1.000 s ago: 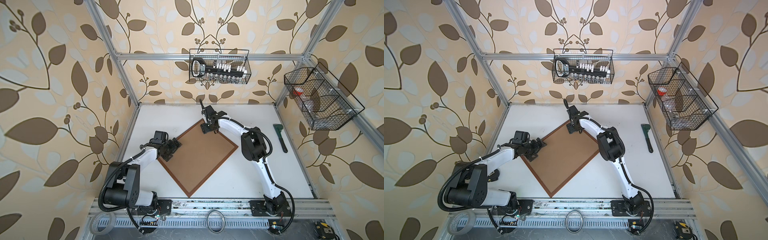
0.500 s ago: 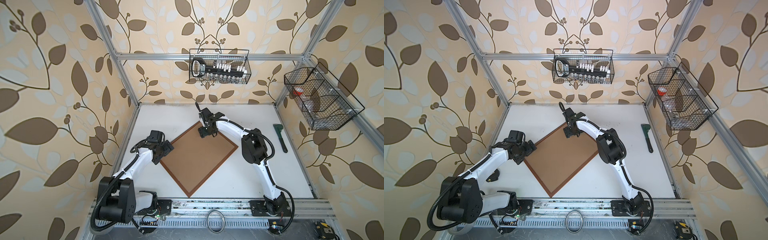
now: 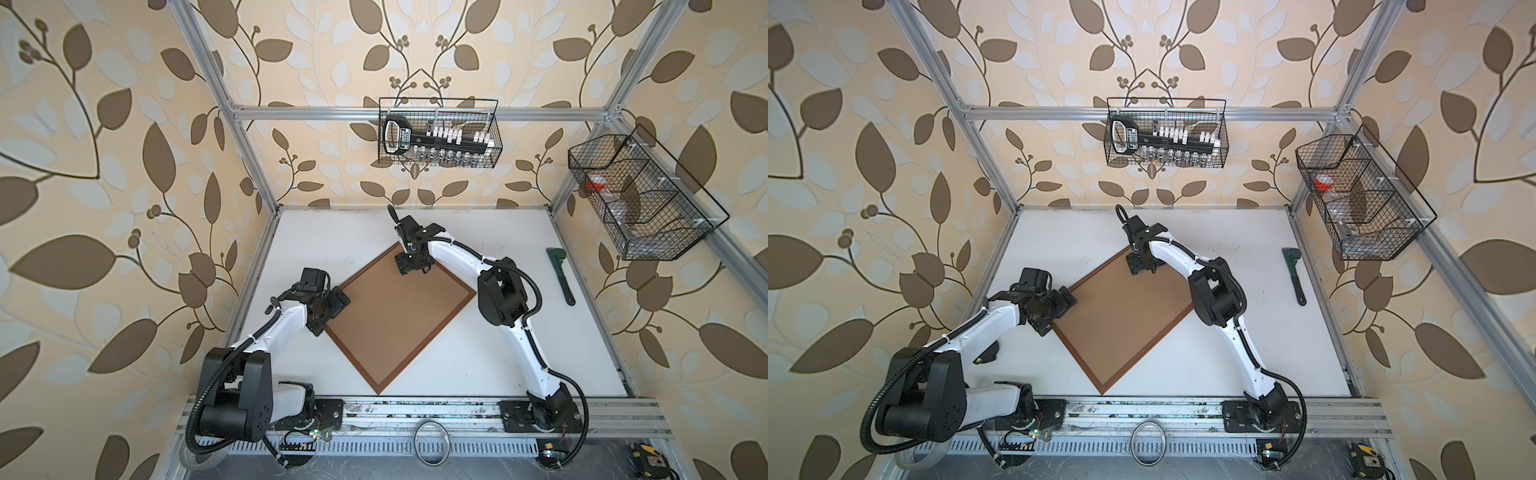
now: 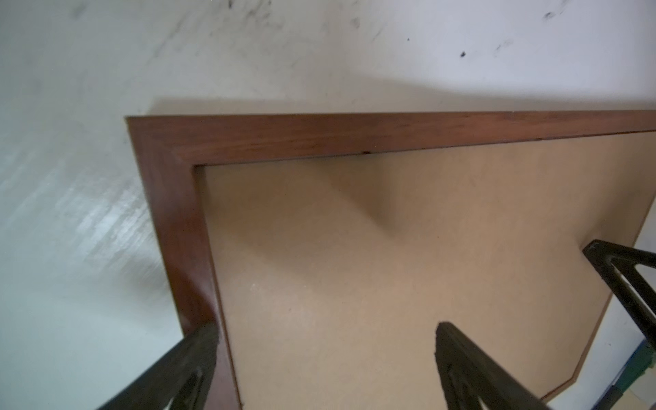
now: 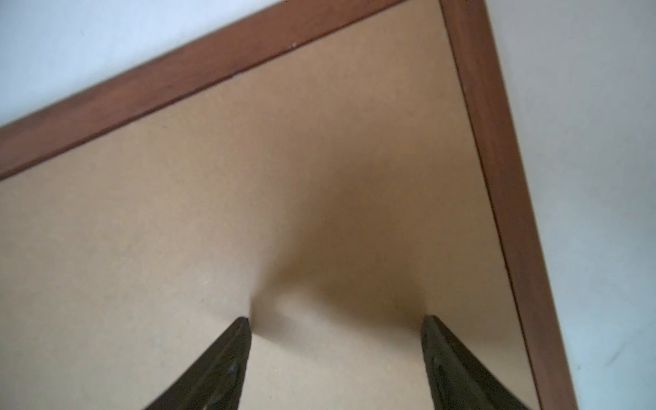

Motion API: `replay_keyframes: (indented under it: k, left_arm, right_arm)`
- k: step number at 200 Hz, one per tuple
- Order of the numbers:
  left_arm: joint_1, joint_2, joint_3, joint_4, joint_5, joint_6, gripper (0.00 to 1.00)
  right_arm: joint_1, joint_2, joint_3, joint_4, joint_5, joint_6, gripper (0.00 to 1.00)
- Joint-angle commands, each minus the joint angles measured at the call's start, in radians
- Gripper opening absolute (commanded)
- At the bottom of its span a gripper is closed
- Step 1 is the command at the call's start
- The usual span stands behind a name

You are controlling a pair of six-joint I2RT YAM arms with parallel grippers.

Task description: Put the photo into the frame

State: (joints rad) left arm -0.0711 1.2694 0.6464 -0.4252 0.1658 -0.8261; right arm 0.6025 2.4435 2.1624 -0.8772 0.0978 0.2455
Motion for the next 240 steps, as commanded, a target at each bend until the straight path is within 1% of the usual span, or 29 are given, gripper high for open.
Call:
replay_keyframes:
  k: [1,30,58,70,84,109,128,140,153,177,201,221,240]
  left_arm:
    - [0.001,0.007,-0.028,0.029,0.035,-0.021,0.96]
    - [0.002,-0.002,-0.038,0.027,0.027,-0.018,0.97]
    - [0.004,0.003,-0.043,0.034,0.028,-0.019,0.97]
    - [0.002,0.005,-0.043,0.034,0.029,-0.02,0.97]
    - [0.004,0.001,-0.041,0.03,0.025,-0.017,0.97]
    - [0.004,-0.002,-0.047,0.038,0.02,-0.017,0.97]
    - [0.005,0.008,-0.046,0.043,0.03,-0.018,0.97]
    - [0.005,0.009,-0.047,0.048,0.032,-0.021,0.97]
    - [0.006,0.01,-0.045,0.05,0.033,-0.019,0.97]
    - [0.006,0.013,-0.037,0.045,0.039,-0.018,0.97]
    - [0.007,-0.002,-0.034,0.039,0.026,-0.015,0.97]
    - [0.008,-0.005,-0.005,0.001,-0.007,0.012,0.97]
    - [0.016,-0.019,0.033,-0.047,-0.047,0.041,0.97]
  right_arm:
    - [-0.011,-0.021,0.038,0.092,0.033,-0.017,0.77]
    - [-0.017,-0.006,0.049,0.183,0.053,-0.025,0.77]
    - [-0.025,0.062,0.125,0.195,0.051,-0.016,0.76]
    - [-0.025,0.122,0.201,0.146,0.03,-0.01,0.75]
    - [-0.024,0.201,0.305,0.032,-0.011,-0.002,0.73]
    - [-0.01,0.211,0.223,0.011,-0.064,0.021,0.72]
    - [-0.023,0.244,0.251,-0.079,-0.095,0.076,0.7]
    - [-0.03,0.228,0.231,-0.069,-0.116,0.092,0.69]
    - [-0.036,0.22,0.232,-0.071,-0.11,0.098,0.7]
    - [-0.036,0.19,0.222,-0.061,-0.126,0.07,0.71]
    - [-0.037,0.068,0.111,0.033,-0.126,0.036,0.73]
    - [-0.047,-0.024,0.074,0.071,-0.119,0.018,0.74]
    - [-0.056,-0.095,0.038,0.08,-0.088,0.014,0.74]
